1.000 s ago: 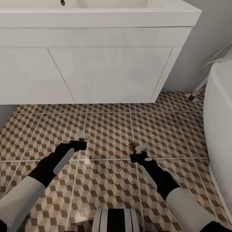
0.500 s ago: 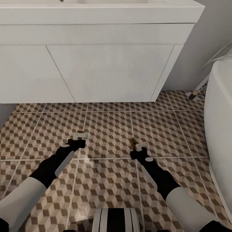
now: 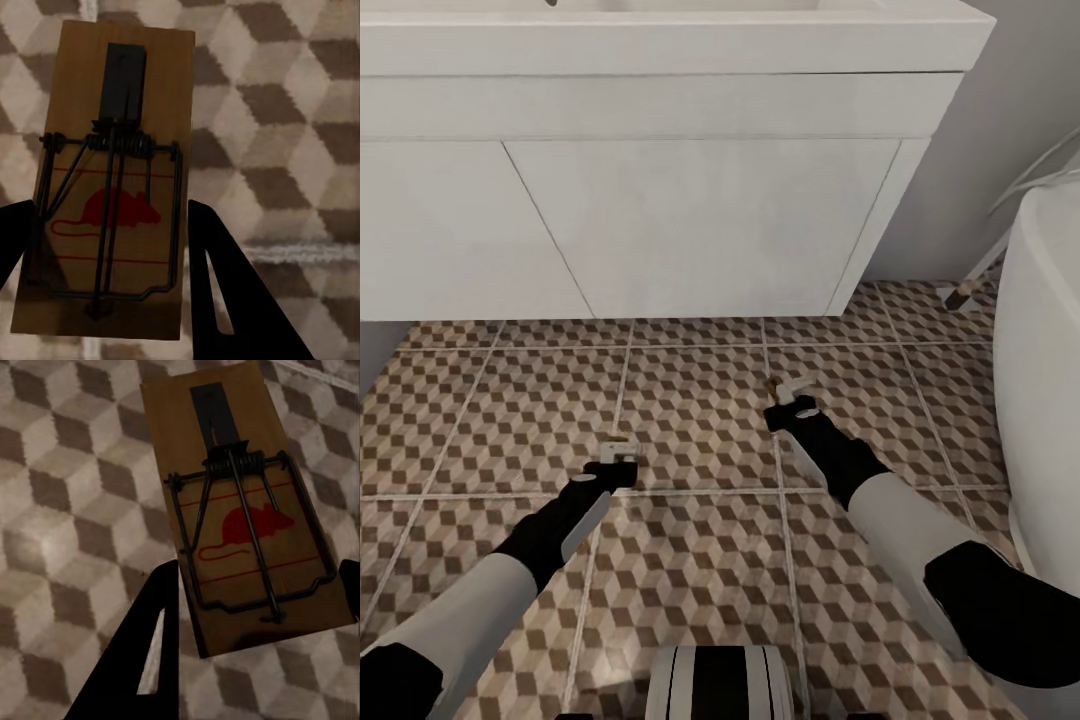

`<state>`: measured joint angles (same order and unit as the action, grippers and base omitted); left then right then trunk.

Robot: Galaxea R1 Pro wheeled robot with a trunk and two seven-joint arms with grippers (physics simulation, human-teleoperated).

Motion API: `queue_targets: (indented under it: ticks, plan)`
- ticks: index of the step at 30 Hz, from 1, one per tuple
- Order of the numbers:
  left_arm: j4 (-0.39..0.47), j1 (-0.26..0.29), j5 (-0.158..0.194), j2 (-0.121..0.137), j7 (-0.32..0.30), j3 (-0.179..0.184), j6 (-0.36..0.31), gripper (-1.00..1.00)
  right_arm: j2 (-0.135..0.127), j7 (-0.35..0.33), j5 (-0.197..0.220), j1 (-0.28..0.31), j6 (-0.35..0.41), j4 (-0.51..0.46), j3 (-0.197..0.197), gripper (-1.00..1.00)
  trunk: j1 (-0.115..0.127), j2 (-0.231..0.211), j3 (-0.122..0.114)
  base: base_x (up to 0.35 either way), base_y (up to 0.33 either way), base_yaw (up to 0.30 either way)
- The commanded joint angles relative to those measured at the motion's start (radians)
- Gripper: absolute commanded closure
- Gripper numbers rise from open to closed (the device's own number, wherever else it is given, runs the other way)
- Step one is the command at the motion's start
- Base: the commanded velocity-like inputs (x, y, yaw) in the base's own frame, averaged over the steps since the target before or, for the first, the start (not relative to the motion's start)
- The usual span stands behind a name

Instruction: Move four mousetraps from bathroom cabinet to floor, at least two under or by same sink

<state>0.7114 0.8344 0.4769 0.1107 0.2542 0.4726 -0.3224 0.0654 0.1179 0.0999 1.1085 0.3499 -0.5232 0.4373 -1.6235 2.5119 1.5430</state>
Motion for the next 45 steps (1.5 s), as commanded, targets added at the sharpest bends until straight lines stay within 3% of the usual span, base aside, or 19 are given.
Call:
queue_targets:
  ticks: [1,4,7,10,14,17,19,22,25,34,45]
  plan:
    - [0.004,0.001,0.006,0.001,0.011,0.007,-0.003,1.00,0.009,0.008,0.012,0.011,0.003,0.010,0.008,1.00,0.000,0.000,0.001,0.000,0.000,0.000]
    - [0.018,0.009,0.004,0.002,0.011,0.002,-0.007,1.00,0.026,0.007,0.011,0.025,-0.014,0.027,0.009,1.00,0.000,0.000,0.001,0.000,0.000,0.000]
    - [0.006,0.081,0.002,0.003,0.011,-0.005,-0.040,1.00,0.033,0.006,0.012,0.027,-0.039,0.037,0.009,1.00,0.000,0.000,0.001,0.000,0.000,0.000]
    - [-0.024,0.166,0.003,0.003,0.012,-0.007,-0.132,1.00,0.035,0.004,0.012,0.028,-0.046,0.039,0.011,1.00,0.000,0.000,0.001,0.000,0.000,0.000]
    - [-0.042,0.252,0.003,0.001,0.013,-0.008,-0.190,1.00,0.037,-0.012,0.013,0.028,-0.049,0.041,0.015,1.00,0.000,0.000,0.001,0.000,0.000,0.000]
    - [-0.070,0.286,0.003,0.000,0.014,-0.008,-0.220,1.00,0.038,-0.045,0.012,0.028,-0.063,0.042,0.015,1.00,0.000,0.000,0.001,0.000,0.000,0.000]
    - [-0.077,0.293,0.003,0.004,0.012,-0.007,-0.217,1.00,0.039,-0.058,0.012,0.028,-0.078,0.042,0.016,1.00,0.000,0.000,0.001,0.000,0.000,0.000]
    - [-0.080,0.294,0.003,0.014,0.006,-0.004,-0.128,1.00,0.037,-0.063,0.011,0.027,-0.086,0.041,0.017,1.00,0.000,0.000,0.001,0.000,0.000,0.000]
    - [-0.079,0.295,0.003,0.022,-0.013,-0.001,-0.095,1.00,0.035,-0.065,0.010,0.027,-0.087,0.040,0.019,1.00,0.000,0.000,0.001,0.000,0.000,0.000]
    - [-0.049,0.296,0.003,0.044,-0.015,0.003,-0.089,1.00,0.026,-0.061,-0.007,0.027,-0.099,0.025,0.018,1.00,0.000,0.000,0.001,0.000,0.000,0.000]
    - [-0.018,0.296,0.003,0.044,-0.015,0.004,-0.090,1.00,0.023,-0.055,-0.008,0.027,-0.100,0.025,0.014,1.00,-0.005,0.003,0.049,0.000,0.000,0.000]
